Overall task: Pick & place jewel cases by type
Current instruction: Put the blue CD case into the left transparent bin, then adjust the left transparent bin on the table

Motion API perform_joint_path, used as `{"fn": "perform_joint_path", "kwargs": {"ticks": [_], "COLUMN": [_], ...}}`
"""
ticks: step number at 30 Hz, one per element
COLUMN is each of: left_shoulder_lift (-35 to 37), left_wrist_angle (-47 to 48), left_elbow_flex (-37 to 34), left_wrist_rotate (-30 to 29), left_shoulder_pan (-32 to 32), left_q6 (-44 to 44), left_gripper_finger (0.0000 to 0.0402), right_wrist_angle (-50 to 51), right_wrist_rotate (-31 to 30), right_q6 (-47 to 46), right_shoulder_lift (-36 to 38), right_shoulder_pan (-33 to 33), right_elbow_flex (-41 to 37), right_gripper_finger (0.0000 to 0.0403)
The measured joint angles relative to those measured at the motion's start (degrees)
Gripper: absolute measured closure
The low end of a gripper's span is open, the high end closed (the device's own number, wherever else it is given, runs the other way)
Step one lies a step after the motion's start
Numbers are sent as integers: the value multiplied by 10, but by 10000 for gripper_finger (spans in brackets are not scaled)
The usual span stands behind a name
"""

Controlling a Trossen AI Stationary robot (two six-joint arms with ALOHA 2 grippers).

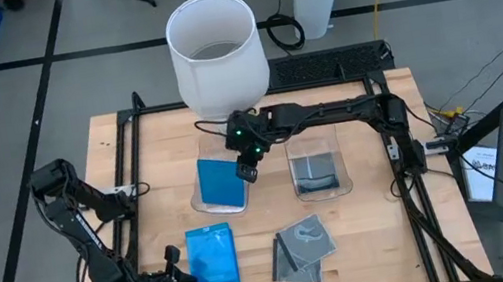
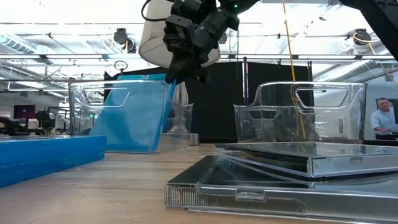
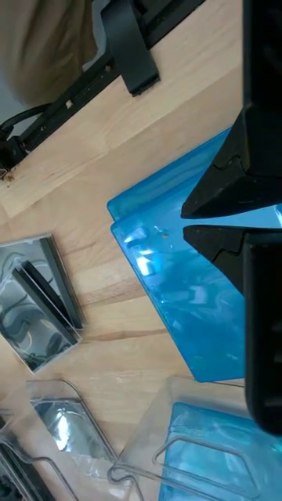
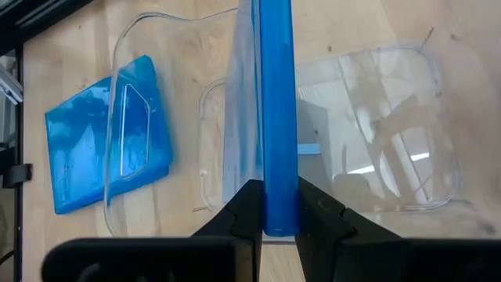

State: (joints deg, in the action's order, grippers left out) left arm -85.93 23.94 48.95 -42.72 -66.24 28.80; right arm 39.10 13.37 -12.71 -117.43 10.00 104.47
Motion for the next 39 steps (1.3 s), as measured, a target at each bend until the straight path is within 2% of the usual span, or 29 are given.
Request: {"fn": "perform_joint_path", "kwargs": {"ticks": [6, 11, 16, 22, 27, 33, 39], "left_shoulder_lift": [0, 0, 0, 0, 0, 0, 0], "left_wrist_angle": [0, -1, -1, -1, -1, -1, -2], "left_elbow_flex": [0, 0, 0, 0, 0, 1, 1], "left_wrist_rotate": [0, 2, 3, 2, -10, -33, -10], "left_shoulder_pan": [0, 0, 0, 0, 2, 33, 79], "left_q6": [0, 2, 3, -1, -50, -61, -74], "left_gripper_finger": [366, 366, 366, 366, 366, 366, 366], "right_wrist_angle": [-4, -2, -1, -2, -12, -9, -11], "right_wrist_rotate": [-1, -12, -50, -60, -76, -76, -81], "right_q6": [18, 30, 45, 49, 66, 68, 101], "right_shoulder_lift": [0, -3, -4, -3, -3, 27, 90], "right_shoulder_pan": [-2, -5, -11, -15, -22, -42, -89], "right_elbow_flex": [0, -2, -2, -2, -2, -2, -2], "right_gripper_finger": [350, 308, 264, 238, 234, 235, 275]}}
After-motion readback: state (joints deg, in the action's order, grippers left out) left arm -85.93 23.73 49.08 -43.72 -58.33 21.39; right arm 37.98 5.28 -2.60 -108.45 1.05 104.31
